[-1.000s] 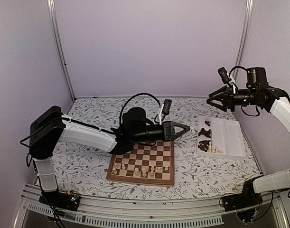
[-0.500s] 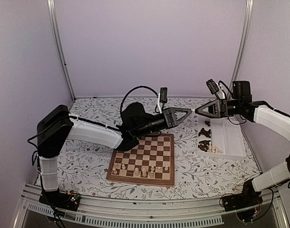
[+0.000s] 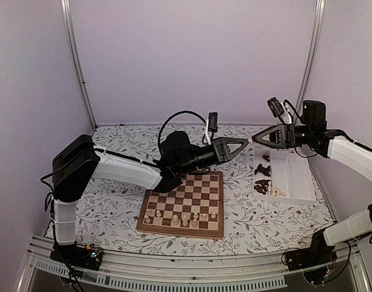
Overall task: Set up the chess pieces on the board
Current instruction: Place the chess piece on the chessboard.
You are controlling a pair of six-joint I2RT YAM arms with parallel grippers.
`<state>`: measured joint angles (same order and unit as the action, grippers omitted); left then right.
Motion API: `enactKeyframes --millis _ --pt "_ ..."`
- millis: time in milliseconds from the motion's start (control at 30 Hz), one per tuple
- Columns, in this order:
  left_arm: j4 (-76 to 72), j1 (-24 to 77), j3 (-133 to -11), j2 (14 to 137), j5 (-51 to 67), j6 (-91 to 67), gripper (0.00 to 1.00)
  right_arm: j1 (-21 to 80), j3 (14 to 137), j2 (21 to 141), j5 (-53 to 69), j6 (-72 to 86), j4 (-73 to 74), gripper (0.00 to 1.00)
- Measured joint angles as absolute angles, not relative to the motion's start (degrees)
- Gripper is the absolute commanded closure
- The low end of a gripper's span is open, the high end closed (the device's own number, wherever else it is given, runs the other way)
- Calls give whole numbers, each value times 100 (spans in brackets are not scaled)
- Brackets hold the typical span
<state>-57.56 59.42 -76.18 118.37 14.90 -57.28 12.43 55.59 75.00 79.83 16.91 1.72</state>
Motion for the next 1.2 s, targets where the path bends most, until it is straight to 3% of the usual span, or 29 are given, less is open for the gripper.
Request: enactKeyframes --millis 633,1067,1200 --pt "-5743 5944 -7878 12009 1525 -5771 91 1199 5559 7494 7636 1531 207 67" --pt "-5752 5979 -7981 12062 1623 -5839 91 1269 5561 7559 7467 1452 303 61" --pt "-5747 5992 -7983 12079 1629 -5861 91 1280 5564 7603 7406 1378 379 71"
